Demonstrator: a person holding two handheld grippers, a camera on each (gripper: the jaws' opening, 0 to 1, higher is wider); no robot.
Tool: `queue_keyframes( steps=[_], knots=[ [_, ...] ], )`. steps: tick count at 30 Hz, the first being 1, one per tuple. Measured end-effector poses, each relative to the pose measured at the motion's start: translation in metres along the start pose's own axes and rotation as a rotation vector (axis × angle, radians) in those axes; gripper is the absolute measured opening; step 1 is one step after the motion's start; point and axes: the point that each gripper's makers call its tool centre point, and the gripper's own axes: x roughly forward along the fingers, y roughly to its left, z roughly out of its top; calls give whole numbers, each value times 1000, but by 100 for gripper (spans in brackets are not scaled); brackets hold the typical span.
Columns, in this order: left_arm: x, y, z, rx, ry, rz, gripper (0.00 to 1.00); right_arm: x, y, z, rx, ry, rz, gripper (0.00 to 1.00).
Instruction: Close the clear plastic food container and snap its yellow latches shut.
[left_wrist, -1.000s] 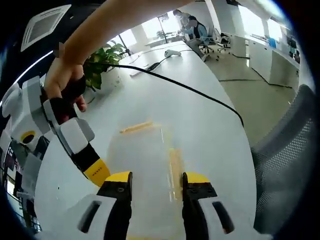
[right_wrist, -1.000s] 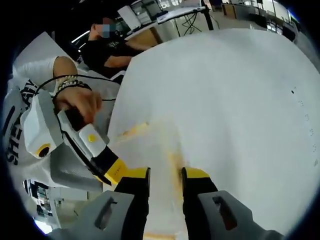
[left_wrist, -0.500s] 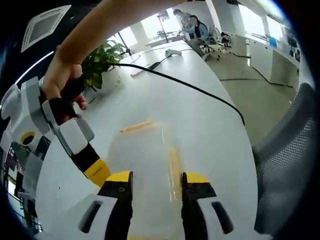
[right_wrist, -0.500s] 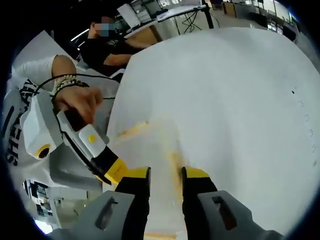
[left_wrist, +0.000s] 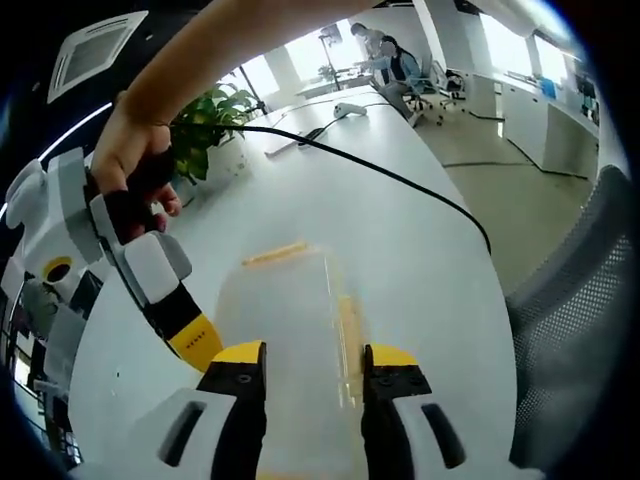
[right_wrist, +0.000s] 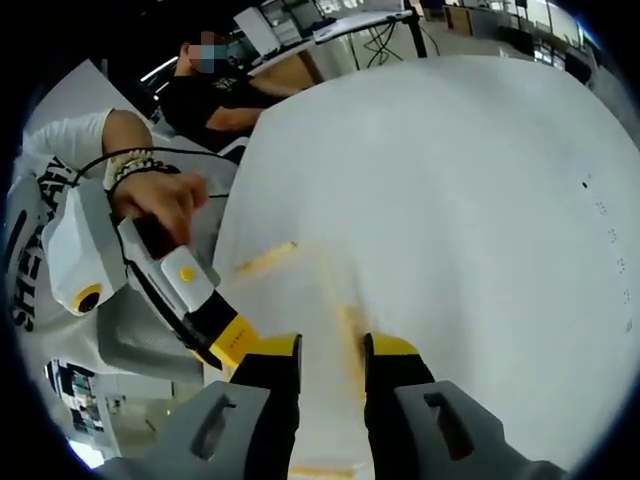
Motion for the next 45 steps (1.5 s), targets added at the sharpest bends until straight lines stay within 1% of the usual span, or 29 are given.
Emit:
queue_keyframes(
  steps=[2, 8, 10, 11, 12, 14, 16, 18, 21, 25, 28, 30, 31, 32, 35, 40, 43, 45],
  knots=[
    [0, -1, 0, 10, -2, 2, 30, 0, -1, 0, 4, 0, 0, 20],
    [-1, -2, 1, 3, -11, 12, 28, 0, 0, 1, -3, 7, -4, 20],
    [0, -2, 1, -1, -10, 27, 26, 0, -2, 1, -5, 4, -15, 20],
    [-1, -1, 1, 35, -4, 52, 25, -1, -2, 0, 2, 6, -15, 20],
    [-1, -3, 1, 30, -6, 54, 24, -1, -1, 0, 2, 1, -13, 20],
    [-1, -3, 1, 22, -9, 43, 24, -1, -3, 0, 4, -5, -12, 20],
    [-1, -3, 1, 42, -7, 42, 25, 0, -2, 1, 6, -6, -11, 20],
    [-1, -3, 1, 38, 0, 38, 25, 0, -2, 1, 1, -3, -11, 20],
    [-1, -3, 1, 44, 0, 43, 25, 0, -3, 1, 5, 1, -7, 20],
    [-1, -2, 1, 40, -3, 41, 25, 0, -3, 1, 21, 10, 0, 20],
    [-1, -2, 1, 43, -1, 42, 25, 0, -3, 0, 52, 0, 15, 19],
    [0, -2, 1, 39, -3, 42, 25, 0, 0, -1, 46, -4, 22, 19],
    [0, -3, 2, 39, -7, 34, 25, -1, 1, -9, 76, 41, 22, 18],
    [0, -3, 1, 34, -4, 39, 25, -3, -3, -11, 75, 11, 28, 18],
    [0, -3, 1, 38, -6, 36, 25, -1, -2, -15, 72, -3, 37, 18],
    [1, -3, 1, 43, -3, 39, 25, 2, -1, -13, 68, -2, 36, 19],
    [1, -2, 1, 45, 1, 37, 26, 4, 1, -10, 43, 10, 24, 19],
    [0, -2, 1, 40, 3, 37, 26, 3, -2, -8, 46, 4, 18, 19]
  ],
)
